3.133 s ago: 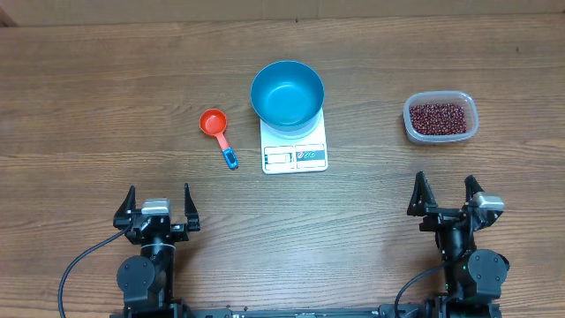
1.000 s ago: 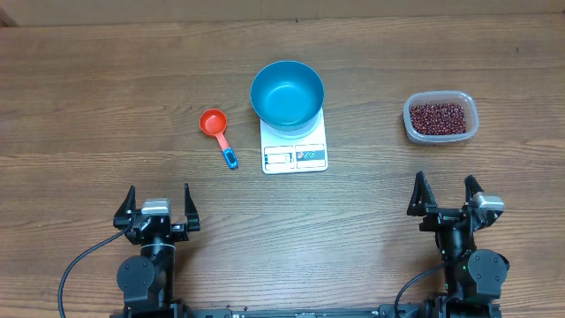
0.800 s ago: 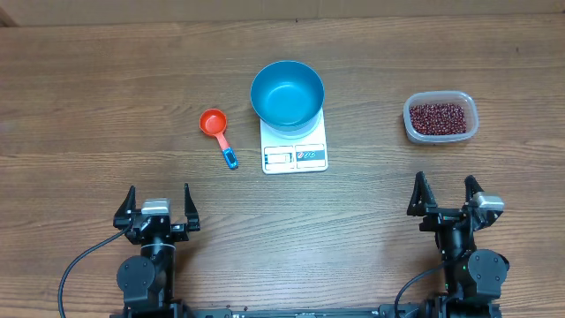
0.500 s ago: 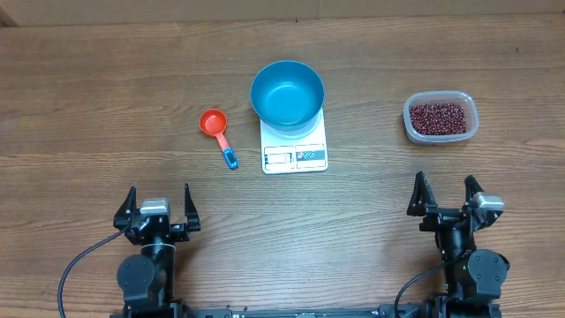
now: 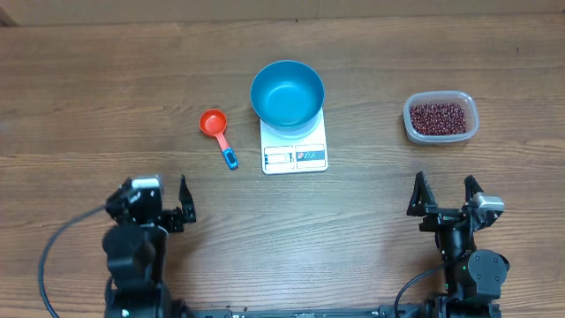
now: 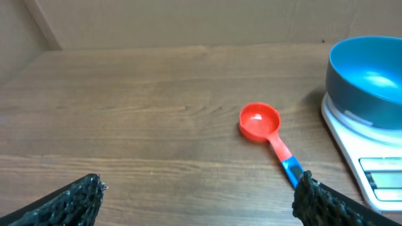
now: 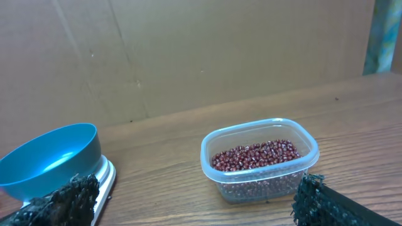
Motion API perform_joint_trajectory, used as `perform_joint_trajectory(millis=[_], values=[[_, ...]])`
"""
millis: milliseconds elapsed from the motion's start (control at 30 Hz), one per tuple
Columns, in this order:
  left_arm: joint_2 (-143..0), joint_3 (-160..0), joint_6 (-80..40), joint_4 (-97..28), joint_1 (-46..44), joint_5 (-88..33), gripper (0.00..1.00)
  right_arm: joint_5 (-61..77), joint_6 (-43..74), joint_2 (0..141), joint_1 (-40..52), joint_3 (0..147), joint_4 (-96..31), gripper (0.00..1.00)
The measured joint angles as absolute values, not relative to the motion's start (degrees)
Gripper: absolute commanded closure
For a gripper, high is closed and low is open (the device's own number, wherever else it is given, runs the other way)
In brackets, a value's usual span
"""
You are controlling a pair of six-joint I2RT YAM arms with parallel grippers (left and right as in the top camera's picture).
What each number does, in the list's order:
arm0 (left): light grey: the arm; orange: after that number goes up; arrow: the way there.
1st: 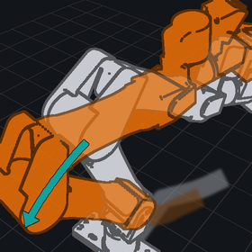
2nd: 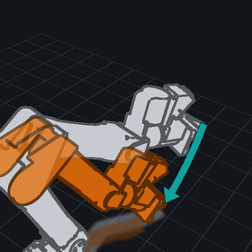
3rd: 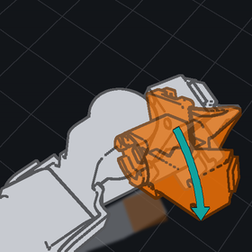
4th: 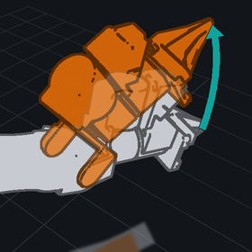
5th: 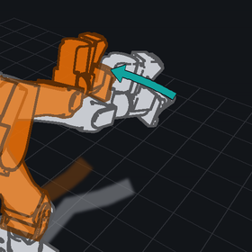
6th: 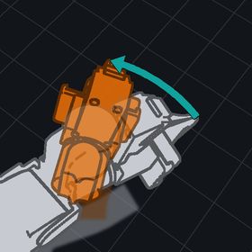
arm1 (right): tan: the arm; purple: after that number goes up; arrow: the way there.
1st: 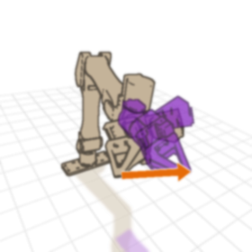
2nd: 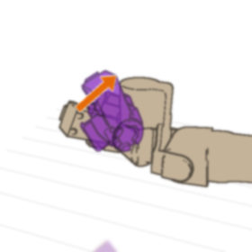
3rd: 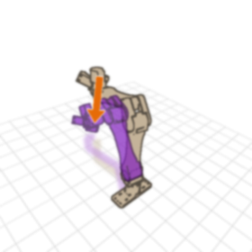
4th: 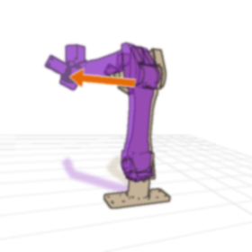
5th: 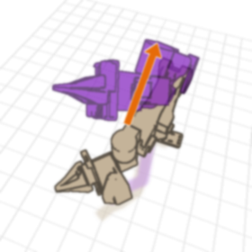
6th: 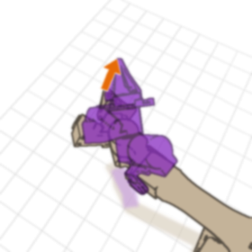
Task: Scoop item into bowl and weigh 150g on scale
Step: 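Move the left gripper forward over the red scoop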
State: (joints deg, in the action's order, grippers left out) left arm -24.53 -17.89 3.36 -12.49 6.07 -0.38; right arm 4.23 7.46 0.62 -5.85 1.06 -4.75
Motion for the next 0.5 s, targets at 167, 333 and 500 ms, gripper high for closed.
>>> perform_joint_trajectory(millis=[167, 333, 500], values=[[-33.9, -26.6, 3.4, -14.5, 6.1, -0.3, 0.00, 4.2, 7.5, 0.6, -5.8, 1.1, -4.8, 0.00], [-43.0, -35.3, 3.4, -20.1, 6.1, -0.6, 0.00, 4.2, 7.5, 0.6, -5.8, 1.1, -4.8, 0.00], [-52.0, -46.0, 3.6, -29.6, 6.1, -0.9, 0.00, 4.2, 7.5, 0.6, -5.8, 1.1, -4.8, 0.00]])
